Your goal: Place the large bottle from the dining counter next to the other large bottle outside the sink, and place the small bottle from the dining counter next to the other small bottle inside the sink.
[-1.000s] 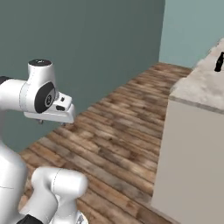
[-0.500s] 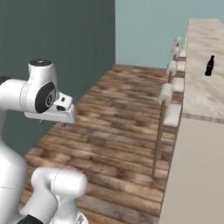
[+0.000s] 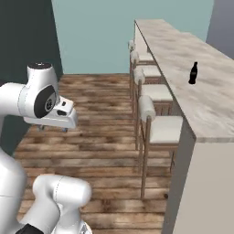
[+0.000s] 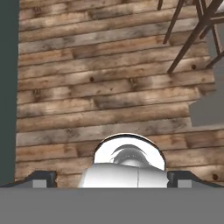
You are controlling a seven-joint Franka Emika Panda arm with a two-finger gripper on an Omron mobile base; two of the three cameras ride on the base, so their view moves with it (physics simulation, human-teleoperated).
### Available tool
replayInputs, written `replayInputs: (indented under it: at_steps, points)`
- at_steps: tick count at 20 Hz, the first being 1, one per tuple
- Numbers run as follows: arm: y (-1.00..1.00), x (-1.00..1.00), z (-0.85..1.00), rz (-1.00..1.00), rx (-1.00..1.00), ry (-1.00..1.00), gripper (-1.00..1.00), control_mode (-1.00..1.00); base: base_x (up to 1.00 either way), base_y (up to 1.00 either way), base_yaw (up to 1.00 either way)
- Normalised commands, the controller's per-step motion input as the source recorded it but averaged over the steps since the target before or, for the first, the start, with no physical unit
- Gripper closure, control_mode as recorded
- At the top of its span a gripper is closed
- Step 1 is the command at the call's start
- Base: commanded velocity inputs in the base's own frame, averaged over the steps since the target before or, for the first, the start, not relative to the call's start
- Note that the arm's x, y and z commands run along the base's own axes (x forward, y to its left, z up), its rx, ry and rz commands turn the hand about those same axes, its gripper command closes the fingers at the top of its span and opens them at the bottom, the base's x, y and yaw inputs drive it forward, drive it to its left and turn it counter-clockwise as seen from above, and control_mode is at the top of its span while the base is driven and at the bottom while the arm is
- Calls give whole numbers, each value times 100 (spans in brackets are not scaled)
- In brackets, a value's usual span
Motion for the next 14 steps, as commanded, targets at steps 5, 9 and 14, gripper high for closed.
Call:
replayInputs:
  at_steps: [5, 9, 14]
  points:
    - [0, 0, 0, 0, 0, 0, -100, 100, 25, 43, -59]
    - [0, 0, 0, 0, 0, 0, -100, 100, -13, 36, -42]
    - [0, 0, 0, 0, 0, 0, -100, 100, -37, 28, -26]
